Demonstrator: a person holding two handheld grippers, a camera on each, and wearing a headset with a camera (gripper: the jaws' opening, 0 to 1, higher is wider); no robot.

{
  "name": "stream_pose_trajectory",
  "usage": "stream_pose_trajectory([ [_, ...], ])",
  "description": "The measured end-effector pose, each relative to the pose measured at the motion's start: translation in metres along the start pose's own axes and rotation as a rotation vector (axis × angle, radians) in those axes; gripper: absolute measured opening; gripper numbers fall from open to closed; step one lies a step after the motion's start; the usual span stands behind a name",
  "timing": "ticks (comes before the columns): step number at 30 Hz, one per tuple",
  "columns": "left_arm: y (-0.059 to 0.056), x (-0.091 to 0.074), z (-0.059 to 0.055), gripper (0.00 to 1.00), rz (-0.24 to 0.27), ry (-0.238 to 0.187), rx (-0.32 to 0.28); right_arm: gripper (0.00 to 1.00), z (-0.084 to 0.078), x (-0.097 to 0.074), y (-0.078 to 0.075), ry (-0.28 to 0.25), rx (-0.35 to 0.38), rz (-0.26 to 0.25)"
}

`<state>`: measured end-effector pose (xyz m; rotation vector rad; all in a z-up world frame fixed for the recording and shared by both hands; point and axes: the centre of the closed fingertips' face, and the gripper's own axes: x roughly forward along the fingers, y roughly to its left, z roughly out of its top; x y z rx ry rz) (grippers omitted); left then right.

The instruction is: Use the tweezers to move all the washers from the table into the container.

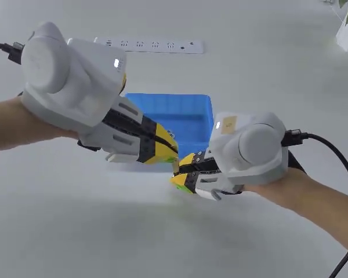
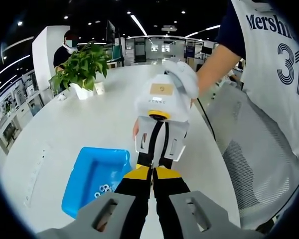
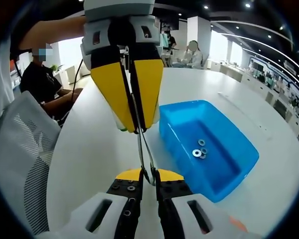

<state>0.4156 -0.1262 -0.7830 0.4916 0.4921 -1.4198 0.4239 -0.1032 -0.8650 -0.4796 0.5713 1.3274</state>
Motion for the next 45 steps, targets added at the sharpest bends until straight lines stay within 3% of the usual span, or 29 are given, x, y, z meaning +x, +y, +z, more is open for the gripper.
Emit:
stream_pose_trajectory([
  [13,-0.009,-0.022,0.021,0.05,0.020,0.001,0.060,0.12,0.026,-0.018,0.007,-0.032,-0.034,-0.017],
  [18,-0.007,-0.031,0.029,0.05,0.033,0.005,0.093,0.12,0.037,-0.023,0.004,-0.044,-0.055,-0.030],
  [26,0.007,-0.049,0.048,0.05,0.055,-0.003,0.154,0.12,0.063,-0.034,-0.014,-0.077,-0.096,-0.071],
  [31,0.018,-0.056,0.054,0.05,0.062,0.001,0.183,0.12,0.073,-0.037,-0.025,-0.095,-0.105,-0.087],
  [41,0.043,-0.059,0.049,0.05,0.089,0.014,0.198,0.12,0.082,-0.027,-0.051,-0.086,-0.136,-0.106],
  [45,0.054,-0.056,0.040,0.05,0.093,0.032,0.192,0.12,0.078,-0.019,-0.059,-0.074,-0.134,-0.106],
])
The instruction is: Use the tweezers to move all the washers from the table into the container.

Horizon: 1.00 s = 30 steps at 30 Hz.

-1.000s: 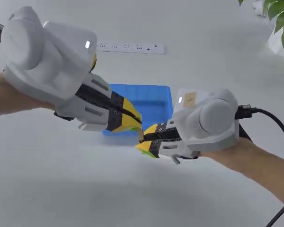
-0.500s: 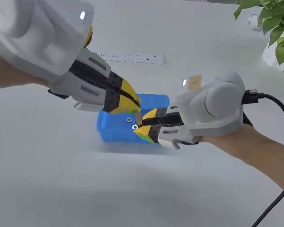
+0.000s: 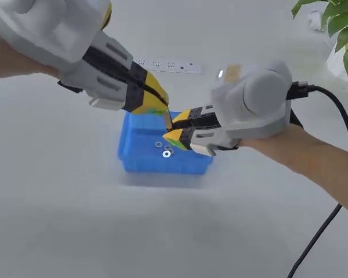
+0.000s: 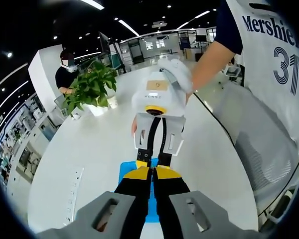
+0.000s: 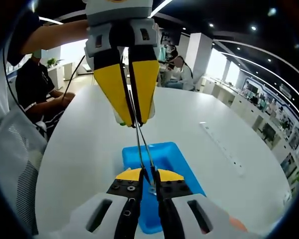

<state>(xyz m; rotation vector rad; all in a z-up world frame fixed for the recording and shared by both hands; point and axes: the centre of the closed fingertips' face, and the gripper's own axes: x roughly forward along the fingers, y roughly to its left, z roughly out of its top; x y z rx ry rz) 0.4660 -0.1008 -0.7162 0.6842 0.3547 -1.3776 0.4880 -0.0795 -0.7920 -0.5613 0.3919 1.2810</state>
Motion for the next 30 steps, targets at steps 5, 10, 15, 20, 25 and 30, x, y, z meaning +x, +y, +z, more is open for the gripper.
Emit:
stream_pose_trajectory([
  [5,0.009,0.008,-0.014,0.05,-0.006,0.017,-0.021,0.12,-0.010,0.011,-0.003,0.021,-0.008,0.005],
  [10,0.017,0.016,-0.027,0.05,-0.012,0.024,-0.041,0.11,-0.019,0.021,-0.008,0.036,0.007,0.010],
  [15,0.023,0.026,-0.038,0.05,-0.018,0.027,-0.069,0.12,-0.031,0.030,-0.016,0.049,0.060,0.012],
  [20,0.025,0.035,-0.049,0.06,-0.035,0.032,-0.103,0.12,-0.044,0.039,-0.017,0.077,0.095,0.025],
  [25,0.026,0.042,-0.053,0.06,-0.046,0.040,-0.108,0.12,-0.049,0.042,-0.016,0.089,0.105,0.033],
  [30,0.027,0.045,-0.055,0.06,-0.052,0.038,-0.114,0.12,-0.051,0.042,-0.017,0.098,0.108,0.030],
])
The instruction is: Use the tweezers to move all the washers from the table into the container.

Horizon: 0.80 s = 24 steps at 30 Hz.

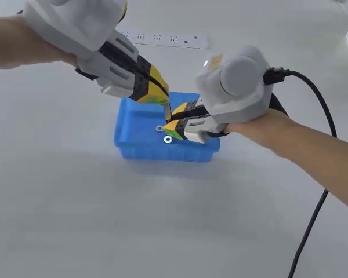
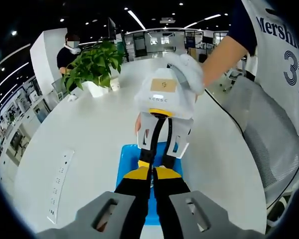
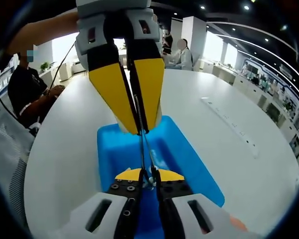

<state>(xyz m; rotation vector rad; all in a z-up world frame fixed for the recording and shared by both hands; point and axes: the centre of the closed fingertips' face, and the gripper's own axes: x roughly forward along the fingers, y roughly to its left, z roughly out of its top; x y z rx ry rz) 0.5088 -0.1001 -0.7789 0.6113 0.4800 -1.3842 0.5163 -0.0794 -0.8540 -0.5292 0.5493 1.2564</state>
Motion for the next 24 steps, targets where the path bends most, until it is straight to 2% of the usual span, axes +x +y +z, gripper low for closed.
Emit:
stream_pose_trajectory([
  [12,-0.005,0.000,0.004,0.06,-0.006,0.011,0.020,0.13,0.004,-0.009,0.001,-0.012,0.000,-0.017],
  [21,-0.011,-0.018,0.021,0.06,0.026,-0.004,0.053,0.13,0.020,-0.030,0.002,-0.059,-0.007,-0.041],
  [24,-0.017,-0.028,0.033,0.06,0.043,-0.013,0.078,0.12,0.028,-0.042,0.005,-0.077,-0.022,-0.058],
])
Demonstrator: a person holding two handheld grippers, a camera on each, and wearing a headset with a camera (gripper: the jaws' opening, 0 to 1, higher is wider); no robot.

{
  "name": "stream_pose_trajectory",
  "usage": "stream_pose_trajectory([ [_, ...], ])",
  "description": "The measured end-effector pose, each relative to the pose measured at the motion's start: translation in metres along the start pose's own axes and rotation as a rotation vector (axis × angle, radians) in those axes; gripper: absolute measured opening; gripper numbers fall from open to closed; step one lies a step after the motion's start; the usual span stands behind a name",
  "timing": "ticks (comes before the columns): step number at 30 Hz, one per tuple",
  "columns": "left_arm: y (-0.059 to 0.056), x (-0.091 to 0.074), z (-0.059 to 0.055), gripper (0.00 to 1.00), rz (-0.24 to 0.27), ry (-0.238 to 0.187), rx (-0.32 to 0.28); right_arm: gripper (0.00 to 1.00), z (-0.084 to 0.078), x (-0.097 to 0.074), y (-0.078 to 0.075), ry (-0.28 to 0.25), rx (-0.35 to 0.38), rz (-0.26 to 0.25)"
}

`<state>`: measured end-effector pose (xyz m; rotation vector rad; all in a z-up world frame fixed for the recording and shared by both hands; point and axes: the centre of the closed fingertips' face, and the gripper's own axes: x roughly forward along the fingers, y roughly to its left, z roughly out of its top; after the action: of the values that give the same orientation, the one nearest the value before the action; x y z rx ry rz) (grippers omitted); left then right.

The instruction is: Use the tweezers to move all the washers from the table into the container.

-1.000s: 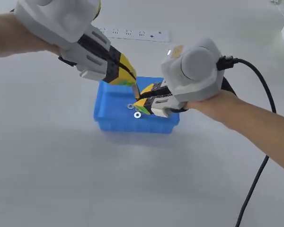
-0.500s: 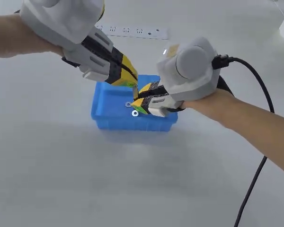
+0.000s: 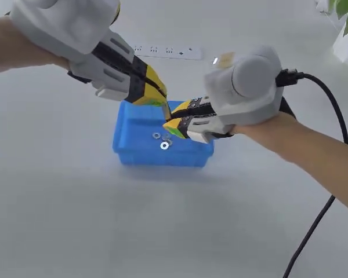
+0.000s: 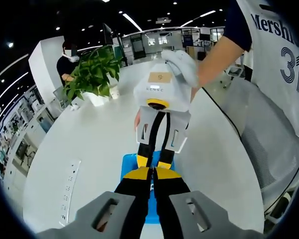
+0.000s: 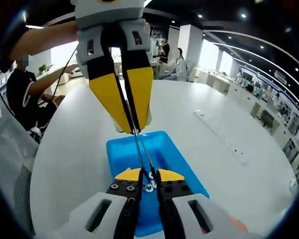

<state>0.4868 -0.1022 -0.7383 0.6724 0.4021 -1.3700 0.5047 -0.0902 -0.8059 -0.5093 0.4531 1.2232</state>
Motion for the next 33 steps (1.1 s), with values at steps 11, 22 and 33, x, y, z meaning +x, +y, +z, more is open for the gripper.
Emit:
stream_pose_trajectory([
  [11,-0.037,-0.028,0.019,0.06,0.033,0.008,0.064,0.11,0.020,-0.045,0.031,-0.022,-0.076,-0.025],
  [22,-0.091,-0.020,0.008,0.05,0.009,-0.088,-0.052,0.09,-0.007,-0.062,0.081,0.064,-0.129,0.054],
  [33,-0.110,0.014,-0.044,0.06,-0.013,-0.032,-0.135,0.08,-0.049,-0.040,0.100,0.192,-0.146,0.126],
])
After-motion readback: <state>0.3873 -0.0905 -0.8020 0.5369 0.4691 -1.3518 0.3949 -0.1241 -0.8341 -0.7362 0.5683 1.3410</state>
